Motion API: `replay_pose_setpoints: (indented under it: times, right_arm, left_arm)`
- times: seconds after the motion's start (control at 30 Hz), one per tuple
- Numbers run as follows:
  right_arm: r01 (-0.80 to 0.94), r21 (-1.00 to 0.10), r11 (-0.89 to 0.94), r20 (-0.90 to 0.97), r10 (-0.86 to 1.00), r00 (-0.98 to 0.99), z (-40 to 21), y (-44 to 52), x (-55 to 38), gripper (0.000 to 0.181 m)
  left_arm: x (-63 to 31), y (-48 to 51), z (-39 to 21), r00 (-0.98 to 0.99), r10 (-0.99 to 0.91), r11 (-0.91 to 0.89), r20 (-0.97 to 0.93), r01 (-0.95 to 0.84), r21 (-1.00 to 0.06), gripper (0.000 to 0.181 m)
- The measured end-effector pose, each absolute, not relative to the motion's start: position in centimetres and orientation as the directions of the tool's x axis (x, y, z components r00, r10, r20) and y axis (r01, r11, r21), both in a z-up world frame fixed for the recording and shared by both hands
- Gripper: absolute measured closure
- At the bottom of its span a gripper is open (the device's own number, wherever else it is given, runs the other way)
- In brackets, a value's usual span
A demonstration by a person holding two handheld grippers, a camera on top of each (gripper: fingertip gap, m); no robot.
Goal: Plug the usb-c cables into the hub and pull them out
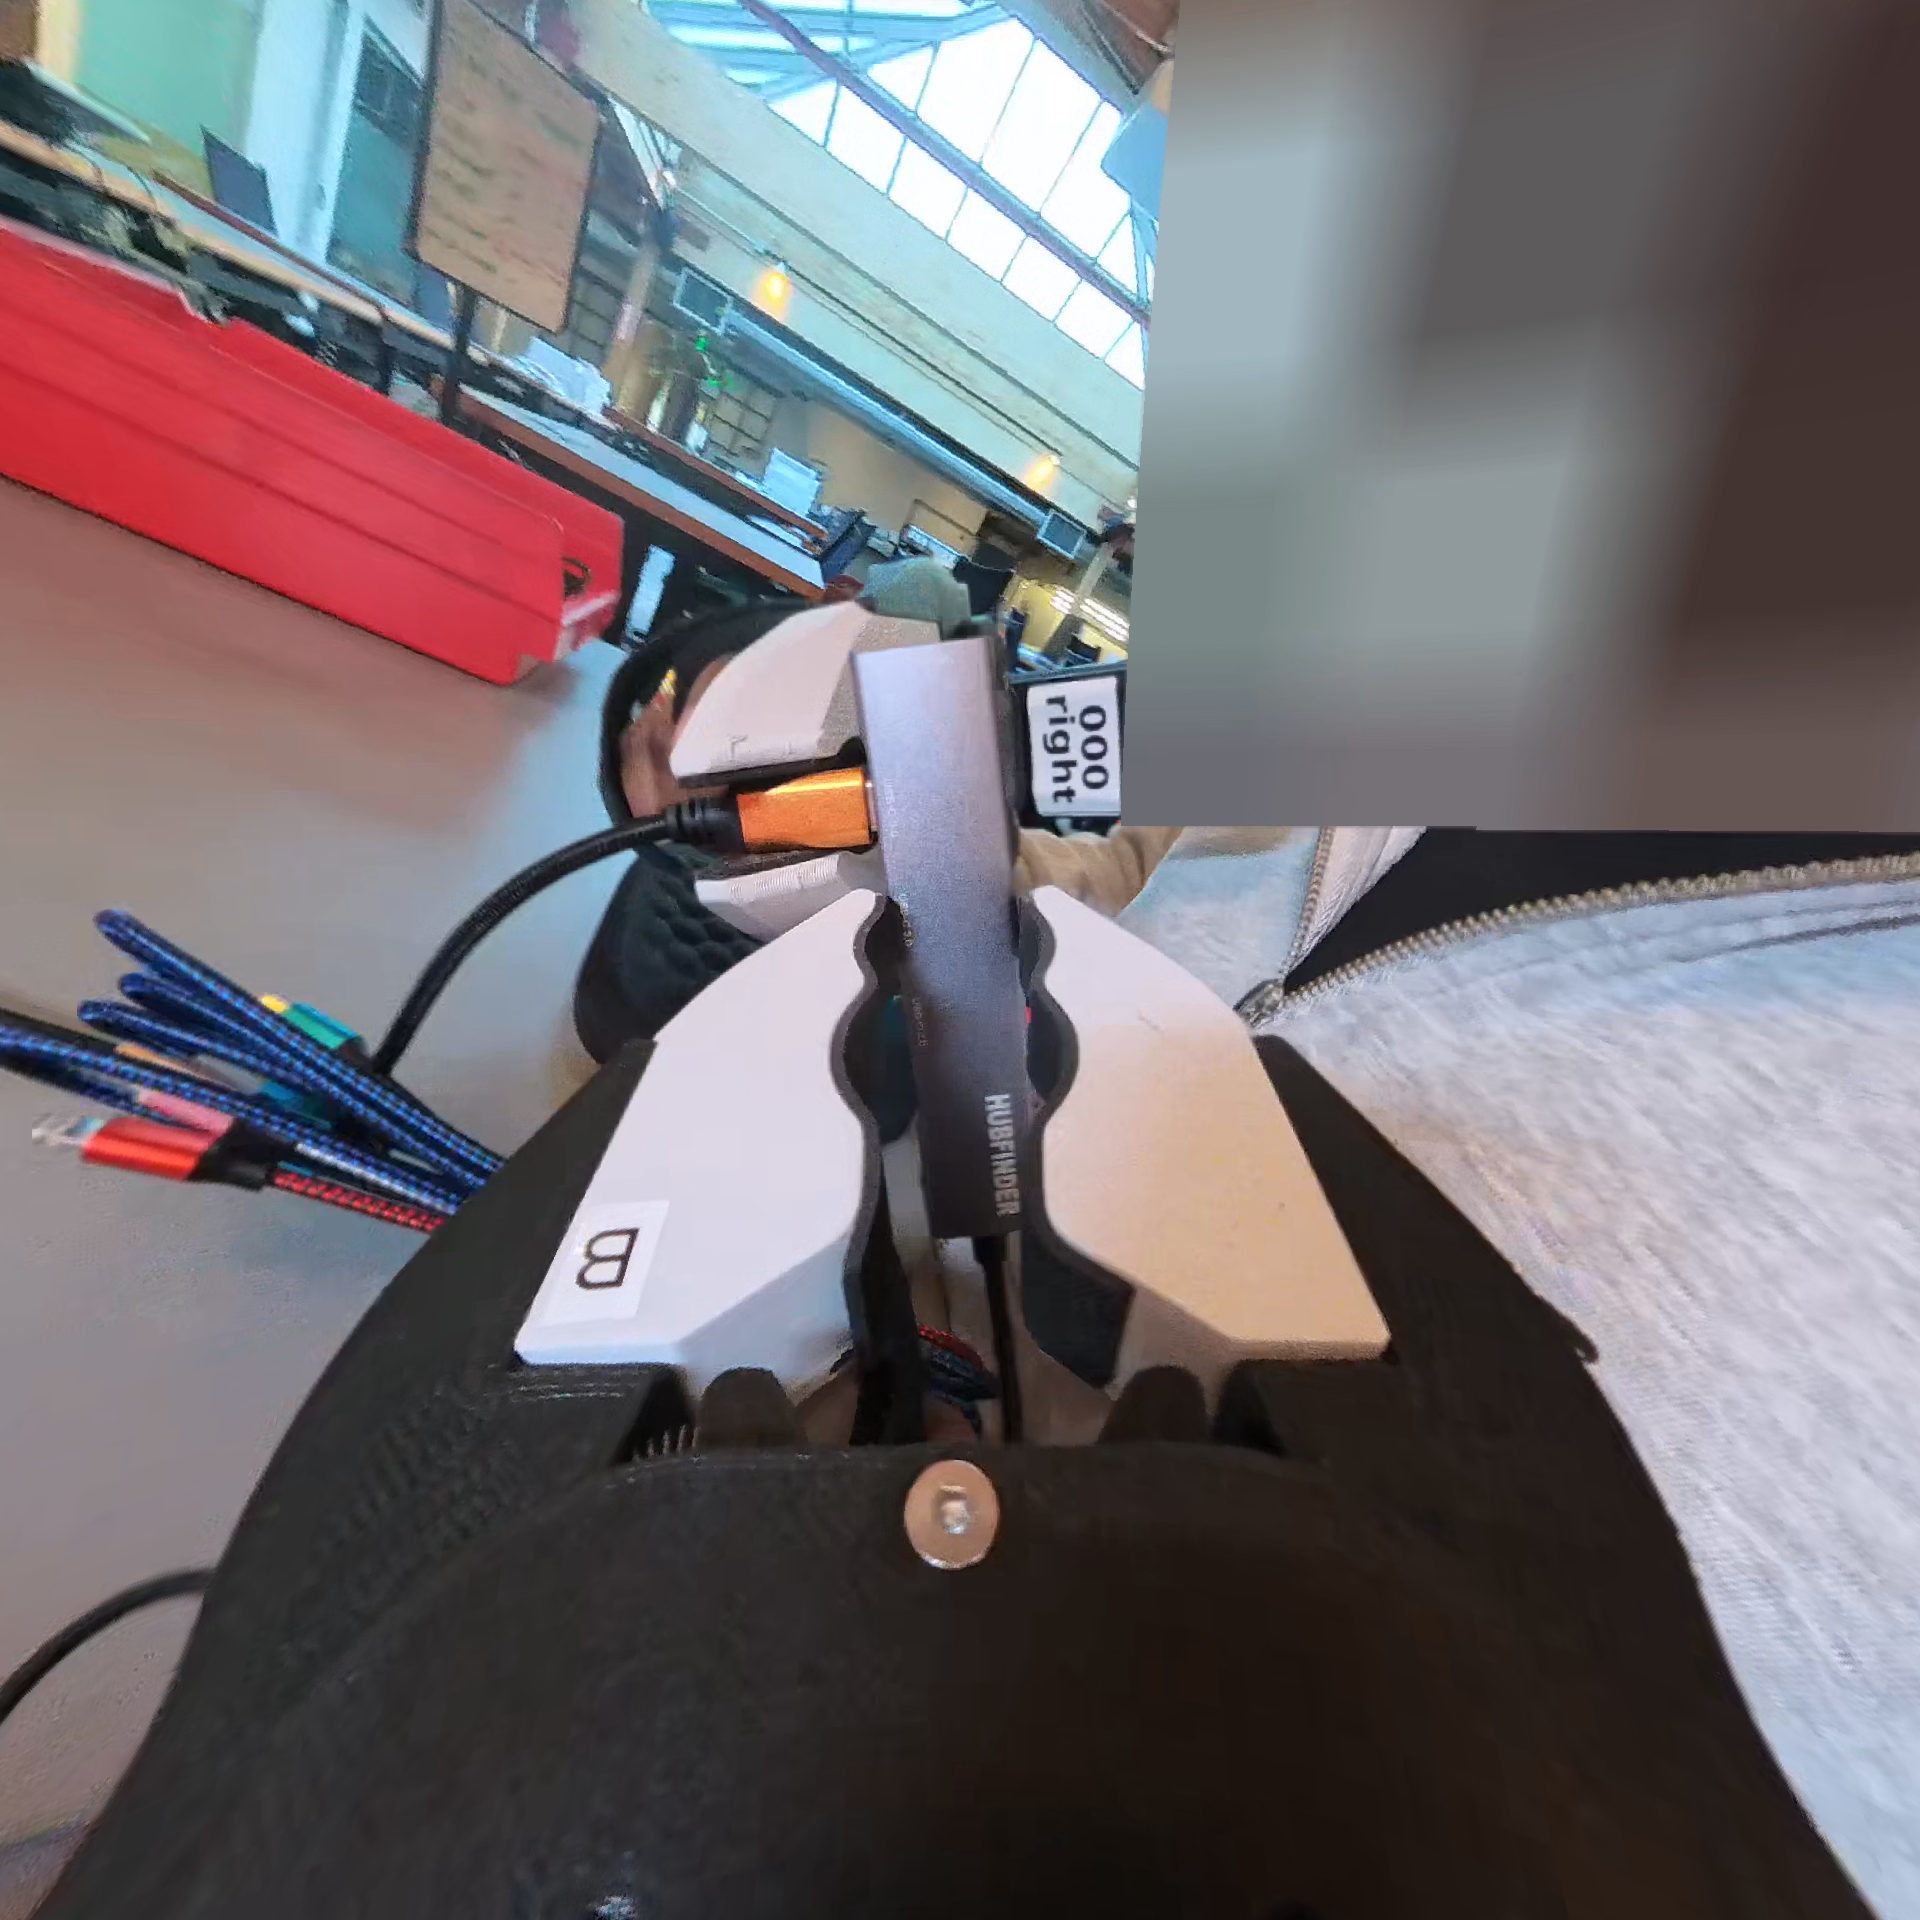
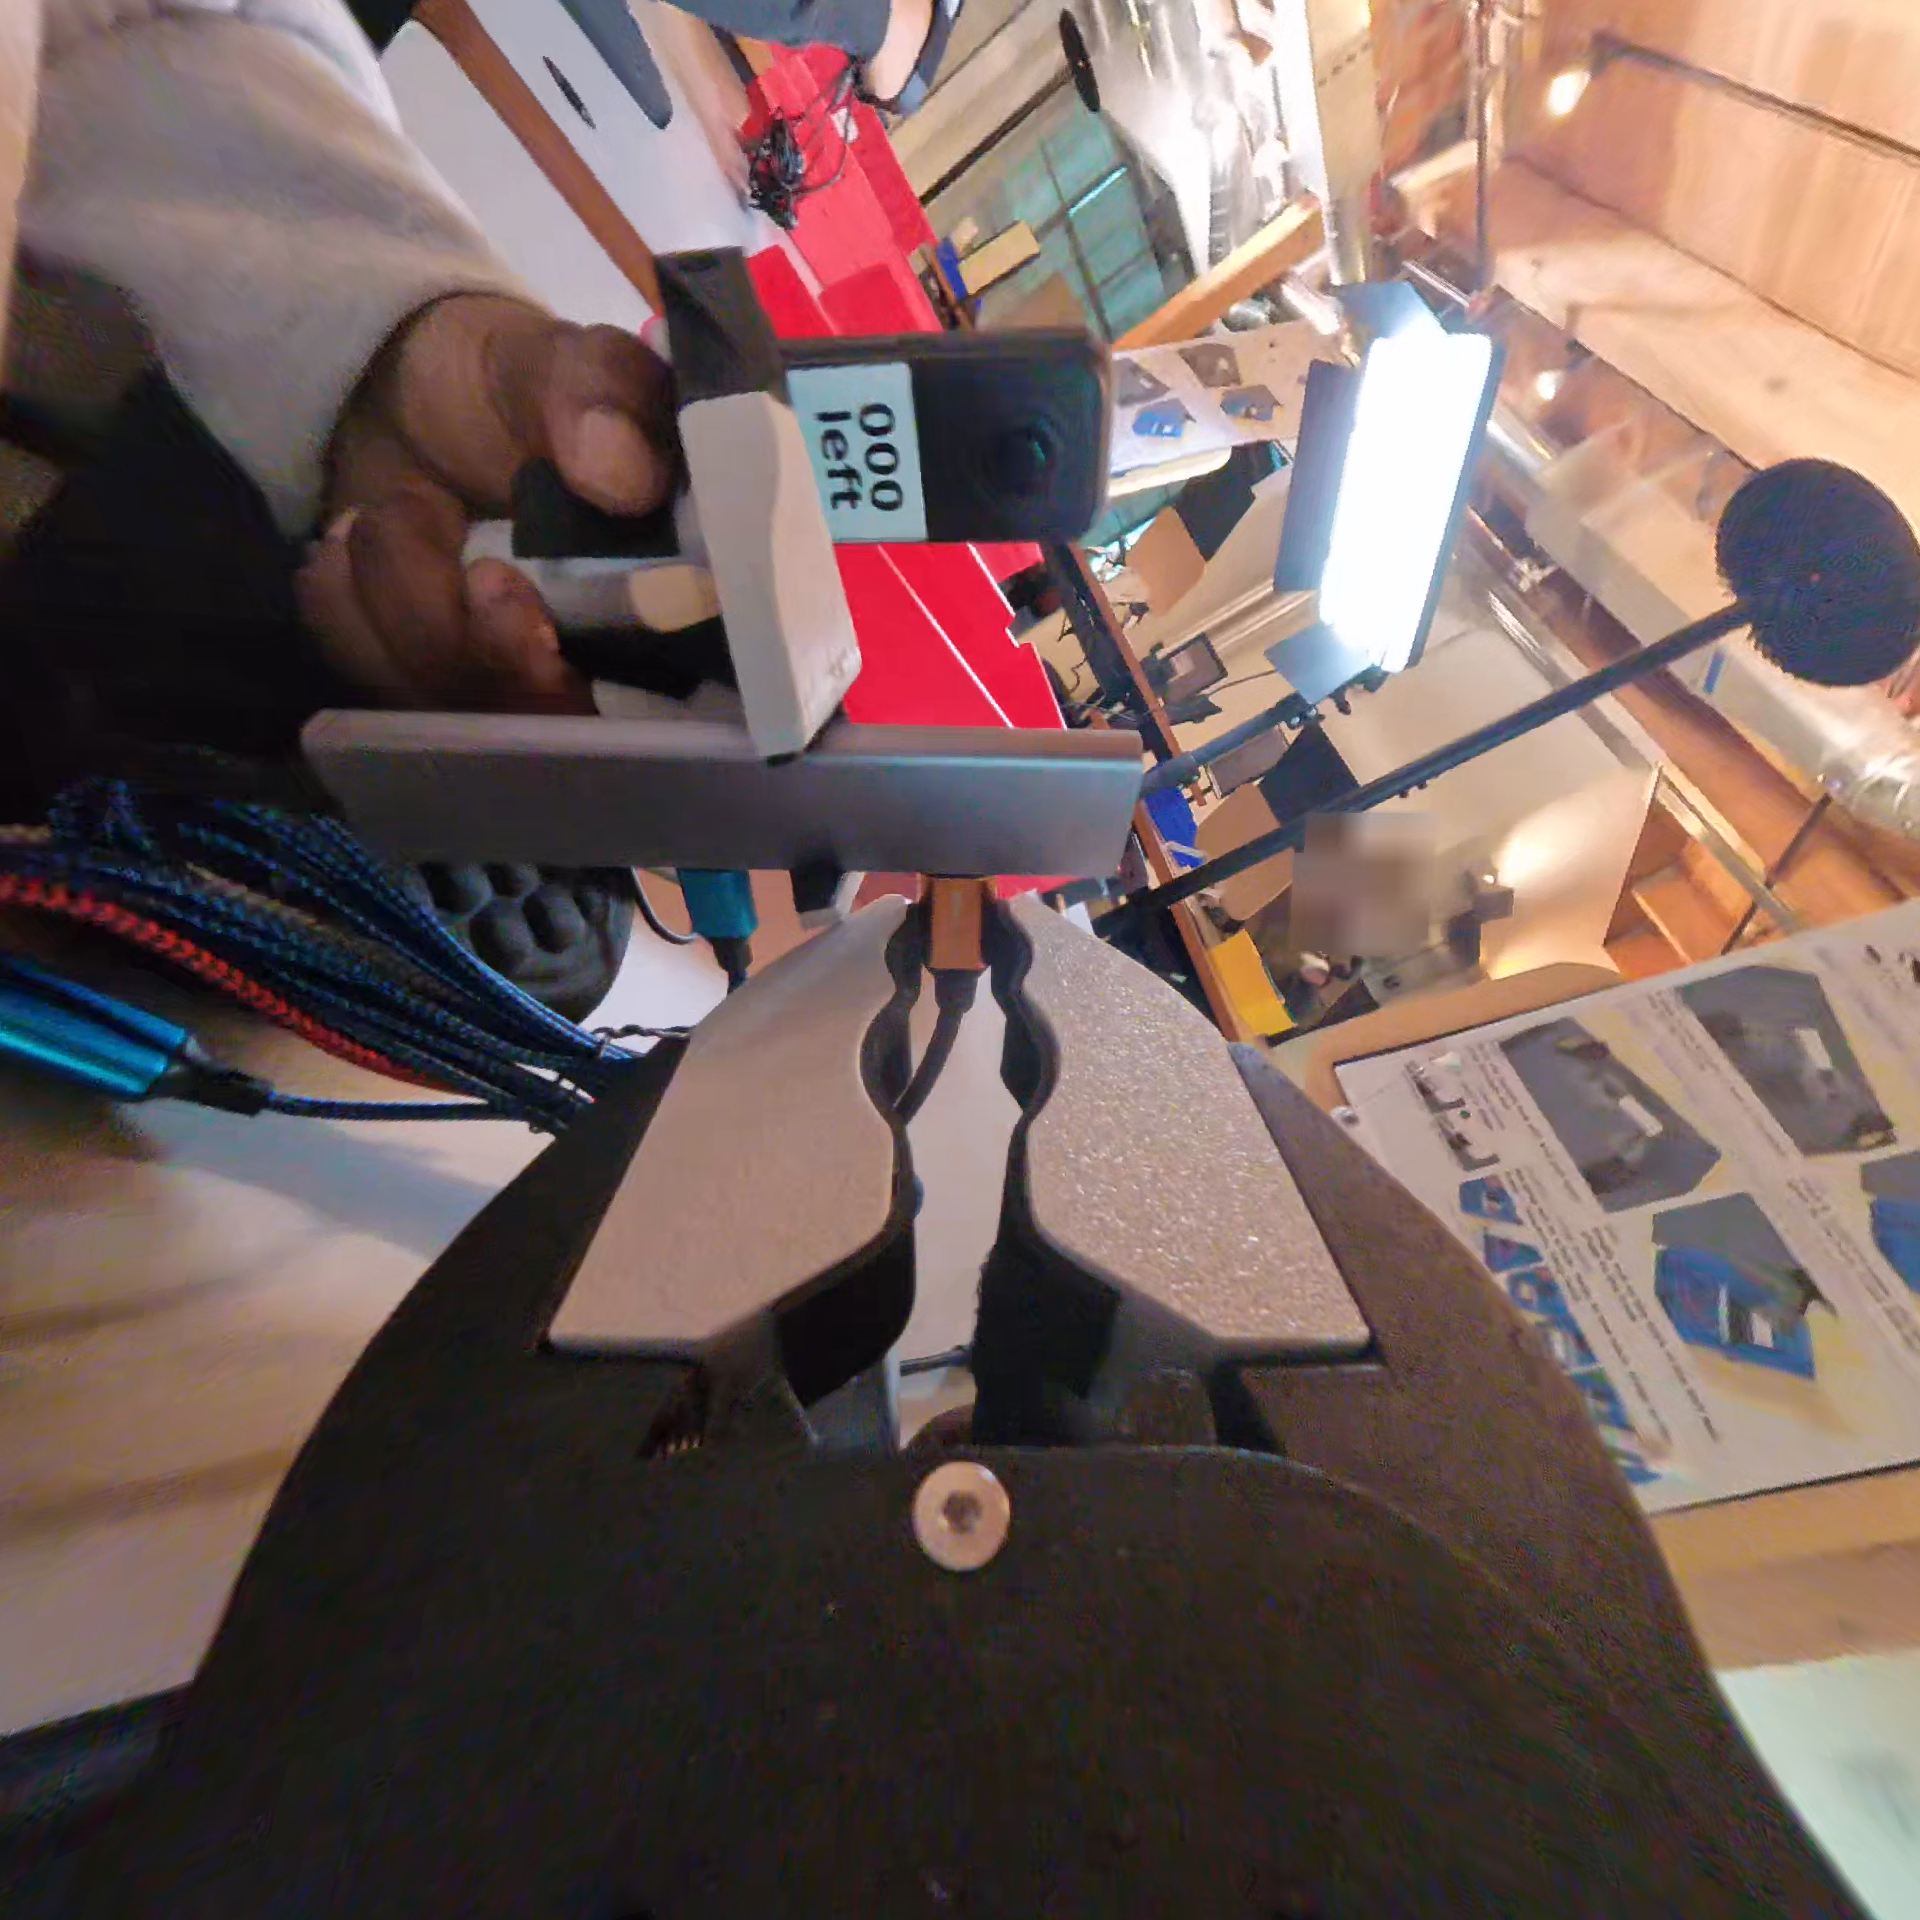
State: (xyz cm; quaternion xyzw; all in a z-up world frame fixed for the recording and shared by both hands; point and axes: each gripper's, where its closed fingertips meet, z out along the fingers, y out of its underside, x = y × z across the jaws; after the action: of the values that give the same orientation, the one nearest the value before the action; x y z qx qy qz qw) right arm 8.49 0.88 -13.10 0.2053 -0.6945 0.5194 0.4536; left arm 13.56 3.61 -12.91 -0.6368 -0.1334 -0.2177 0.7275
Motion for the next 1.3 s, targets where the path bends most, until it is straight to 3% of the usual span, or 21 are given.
replay_pose_setpoints:
  times: [0.07,0.27,0.57,0.67,0.73,0.9,1.3]
  right_arm:
    - [-0.796,-0.462,0.390,0.883,0.126,-0.451,-13.4,0.9,8.6,0.169]
    - [-0.839,-0.379,0.390,0.909,-0.016,-0.418,-14.4,1.2,9.6,0.168]
    - [-0.806,-0.412,0.425,0.864,-0.098,-0.494,-16.1,0.8,8.6,0.160]
    - [-0.847,-0.369,0.383,0.898,-0.086,-0.431,-15.4,0.4,8.9,0.175]
    - [-0.822,-0.416,0.389,0.878,-0.064,-0.474,-15.4,0.2,8.8,0.176]
    - [-0.821,-0.423,0.384,0.891,0.015,-0.453,-15.7,-0.1,9.1,0.176]
    - [-0.694,-0.651,0.309,0.745,0.084,-0.662,-16.6,-1.3,8.2,0.175]
  left_arm:
    - [13.6,3.8,-13.2,0.838,-0.173,0.048,0.517,0.531,-0.846,0.159]
    - [14.8,4.6,-14.3,0.820,-0.189,-0.097,0.540,0.532,-0.841,0.158]
    - [14.7,5.0,-14.7,0.844,-0.146,-0.106,0.517,0.506,-0.856,0.158]
    - [15.2,5.1,-14.7,0.855,-0.158,-0.120,0.494,0.480,-0.869,0.158]
    - [15.0,5.2,-14.7,0.880,-0.125,-0.107,0.459,0.448,-0.888,0.159]
    - [14.9,5.2,-15.9,0.987,0.039,-0.155,0.159,0.163,-0.974,0.157]
    - [13.7,4.1,-15.4,0.957,0.033,-0.047,0.288,0.289,-0.956,0.157]
